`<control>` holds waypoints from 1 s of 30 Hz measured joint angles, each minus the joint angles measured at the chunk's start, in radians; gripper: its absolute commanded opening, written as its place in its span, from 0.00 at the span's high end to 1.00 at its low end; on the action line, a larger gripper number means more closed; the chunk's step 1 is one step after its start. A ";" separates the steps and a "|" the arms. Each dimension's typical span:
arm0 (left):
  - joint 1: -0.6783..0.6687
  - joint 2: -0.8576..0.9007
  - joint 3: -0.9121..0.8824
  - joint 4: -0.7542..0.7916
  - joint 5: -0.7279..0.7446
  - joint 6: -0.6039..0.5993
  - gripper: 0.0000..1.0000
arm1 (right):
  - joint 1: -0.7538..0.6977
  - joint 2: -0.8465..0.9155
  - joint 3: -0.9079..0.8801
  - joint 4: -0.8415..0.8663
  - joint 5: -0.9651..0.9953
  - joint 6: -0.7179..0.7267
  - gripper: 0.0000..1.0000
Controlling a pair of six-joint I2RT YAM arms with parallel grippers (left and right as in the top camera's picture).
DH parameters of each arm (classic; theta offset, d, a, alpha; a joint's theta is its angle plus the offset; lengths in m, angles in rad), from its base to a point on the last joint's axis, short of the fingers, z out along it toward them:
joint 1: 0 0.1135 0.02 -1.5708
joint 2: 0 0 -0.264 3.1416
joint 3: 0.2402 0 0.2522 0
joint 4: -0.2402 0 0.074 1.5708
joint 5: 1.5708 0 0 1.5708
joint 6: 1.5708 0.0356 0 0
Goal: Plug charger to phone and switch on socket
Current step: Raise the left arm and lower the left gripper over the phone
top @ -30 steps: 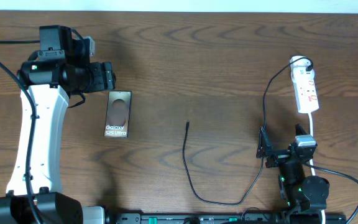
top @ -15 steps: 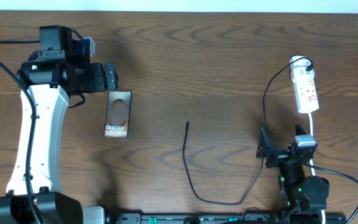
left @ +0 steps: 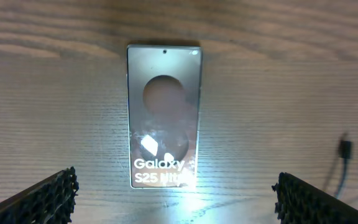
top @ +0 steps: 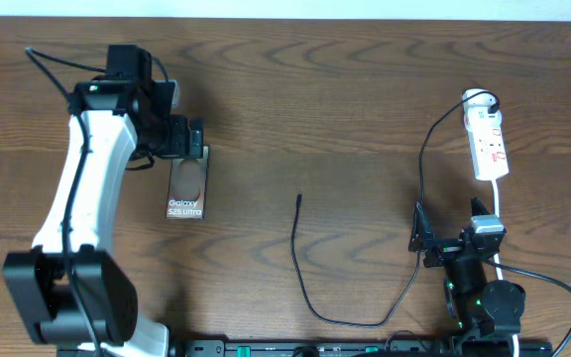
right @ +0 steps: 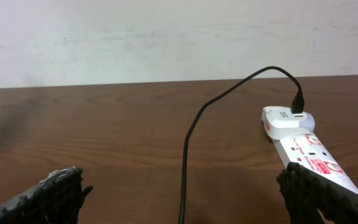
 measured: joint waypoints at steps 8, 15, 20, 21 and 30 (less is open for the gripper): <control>0.000 0.136 0.000 -0.001 -0.019 0.013 0.00 | 0.000 0.000 0.000 0.000 0.000 0.000 0.01; 0.000 0.202 0.000 -0.004 -0.033 0.013 0.00 | 0.000 0.000 0.000 0.000 0.000 0.000 0.01; 0.000 0.202 0.000 0.003 -0.059 0.013 0.00 | 0.000 0.000 0.000 0.000 0.000 0.000 0.01; 0.000 0.201 0.000 0.005 -0.061 0.013 0.00 | 0.000 0.000 0.000 0.000 0.000 0.000 0.01; -0.005 0.201 -0.074 0.064 -0.077 0.013 0.01 | 0.000 0.000 0.000 0.000 0.000 0.000 0.01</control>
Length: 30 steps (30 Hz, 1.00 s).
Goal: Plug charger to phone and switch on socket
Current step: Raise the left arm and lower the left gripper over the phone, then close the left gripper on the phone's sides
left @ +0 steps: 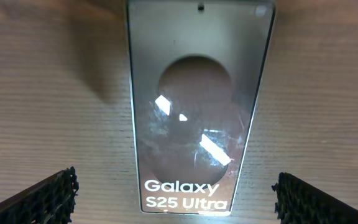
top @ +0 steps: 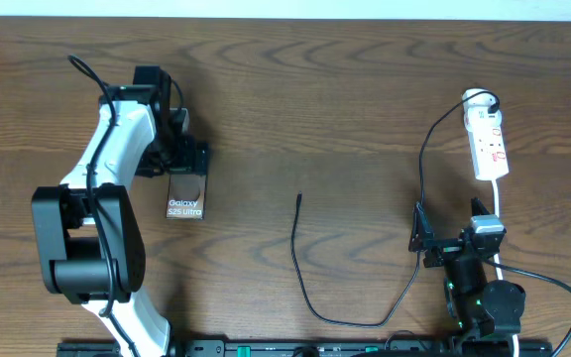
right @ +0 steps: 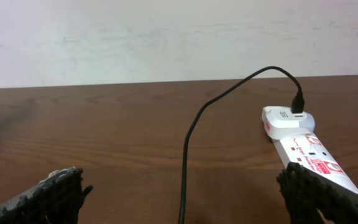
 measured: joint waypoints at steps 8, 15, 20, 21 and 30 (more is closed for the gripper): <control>-0.053 0.000 -0.069 0.039 -0.005 0.000 0.01 | 0.000 0.000 0.000 0.000 0.000 0.000 0.01; -0.063 0.000 -0.106 0.067 -0.058 0.000 0.01 | 0.000 0.000 0.000 0.000 0.000 0.000 0.01; -0.063 0.000 -0.116 0.096 -0.065 -0.001 0.01 | 0.000 0.000 0.000 0.000 0.000 0.000 0.01; -0.063 0.000 -0.116 0.099 -0.065 -0.001 0.01 | 0.000 0.000 0.000 0.000 0.000 0.000 0.01; -0.063 0.000 -0.140 0.145 -0.065 -0.004 0.01 | 0.000 0.000 0.000 0.000 0.000 0.000 0.01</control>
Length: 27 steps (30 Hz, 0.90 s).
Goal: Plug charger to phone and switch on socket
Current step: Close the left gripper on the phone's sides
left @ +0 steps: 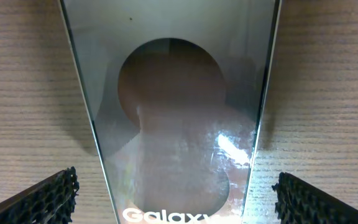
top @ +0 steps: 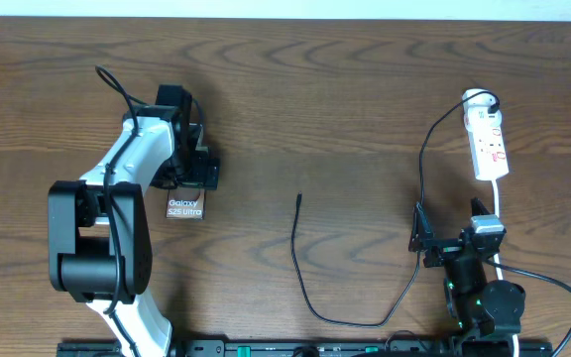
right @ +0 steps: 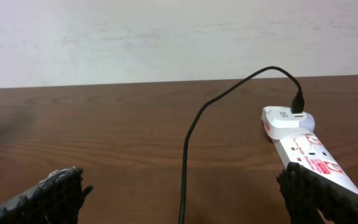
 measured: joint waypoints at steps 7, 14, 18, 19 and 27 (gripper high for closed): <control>0.000 0.000 -0.009 0.021 0.016 0.000 0.01 | 0.000 0.000 0.000 0.000 0.000 0.000 0.01; 0.000 0.000 -0.016 0.043 0.016 0.000 0.01 | 0.000 0.000 0.000 0.000 0.000 0.000 0.01; 0.011 0.000 -0.050 0.065 0.016 0.000 0.01 | 0.000 0.000 0.000 0.000 0.000 0.000 0.01; 0.017 0.000 -0.060 0.069 0.016 0.000 0.01 | 0.000 0.000 0.000 0.000 0.000 0.000 0.01; 0.035 0.000 -0.076 0.080 0.020 0.002 0.01 | 0.000 0.000 0.000 0.000 0.000 0.000 0.01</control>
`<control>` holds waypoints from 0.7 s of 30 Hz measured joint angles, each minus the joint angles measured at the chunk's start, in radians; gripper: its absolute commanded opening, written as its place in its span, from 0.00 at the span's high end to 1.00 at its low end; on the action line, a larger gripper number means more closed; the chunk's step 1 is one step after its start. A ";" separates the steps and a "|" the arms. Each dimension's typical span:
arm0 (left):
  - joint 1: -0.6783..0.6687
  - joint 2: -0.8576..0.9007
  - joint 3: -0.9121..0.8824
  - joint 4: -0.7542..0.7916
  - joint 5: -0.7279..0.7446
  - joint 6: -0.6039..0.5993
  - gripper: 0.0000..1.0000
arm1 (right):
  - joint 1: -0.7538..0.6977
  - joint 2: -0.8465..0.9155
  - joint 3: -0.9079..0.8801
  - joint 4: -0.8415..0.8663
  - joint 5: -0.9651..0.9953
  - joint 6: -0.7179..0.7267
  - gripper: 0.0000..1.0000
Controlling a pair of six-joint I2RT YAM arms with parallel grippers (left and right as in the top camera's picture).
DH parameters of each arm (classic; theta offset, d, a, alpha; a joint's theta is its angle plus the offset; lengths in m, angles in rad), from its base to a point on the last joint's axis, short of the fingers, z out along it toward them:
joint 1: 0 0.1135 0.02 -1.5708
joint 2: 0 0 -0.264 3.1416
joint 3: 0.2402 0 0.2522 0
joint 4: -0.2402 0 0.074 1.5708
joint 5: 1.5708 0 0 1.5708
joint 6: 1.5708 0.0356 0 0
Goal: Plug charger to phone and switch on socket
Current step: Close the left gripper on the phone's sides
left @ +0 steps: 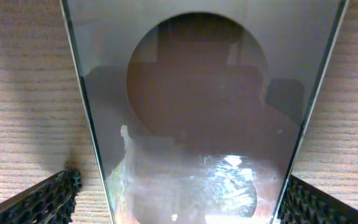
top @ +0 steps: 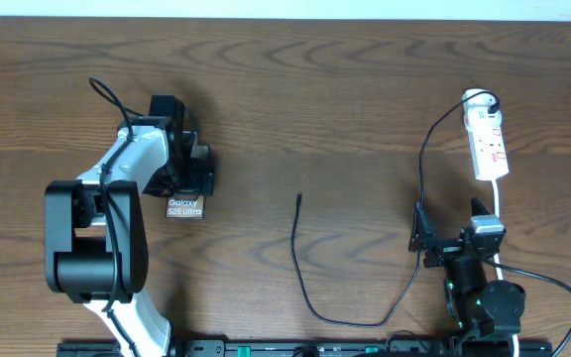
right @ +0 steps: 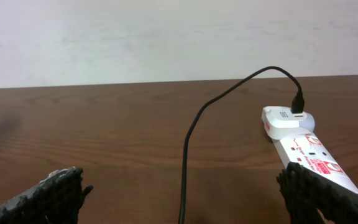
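The phone (top: 184, 207) lies face up on the wooden table, only its lettered near end showing under my left gripper (top: 190, 177). Its glossy screen (left: 197, 93) fills the left wrist view. My left gripper (left: 185, 202) is open and low over it, with one finger (left: 45, 200) off each long side. The black charger cable's free plug (top: 299, 197) lies mid-table, apart from the phone. The cable (right: 188, 143) runs to a white adapter (right: 284, 118) in the white power strip (top: 488, 144). My right gripper (top: 454, 243) rests open near the front right edge.
The cable loops along the table's front (top: 355, 319) between plug and right arm. The right arm's own wiring (top: 553, 288) trails at the front right. A pale wall (right: 166, 37) stands behind the table.
My left gripper has come lower over the phone, whose screen now spans the whole width between the fingers. The phone, cable and right arm have not moved.
At first my left gripper hung open above the phone, which showed whole in the wrist view. At each later moment it was lower and closer, and now its fingers flank the phone's sides. The right arm stayed still throughout.
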 measured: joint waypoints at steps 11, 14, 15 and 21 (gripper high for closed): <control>0.000 0.000 0.000 0.008 0.008 0.002 0.01 | 0.000 0.000 0.000 0.000 0.000 0.000 0.01; 0.000 0.000 0.000 0.027 0.008 0.002 0.01 | 0.000 0.000 0.000 0.000 0.000 0.000 0.01; 0.000 0.000 0.000 0.034 0.008 0.003 0.01 | 0.000 0.000 0.000 0.000 0.000 0.000 0.01; 0.000 0.000 0.000 0.044 0.008 0.006 0.01 | 0.000 0.000 0.000 0.000 0.000 0.000 0.01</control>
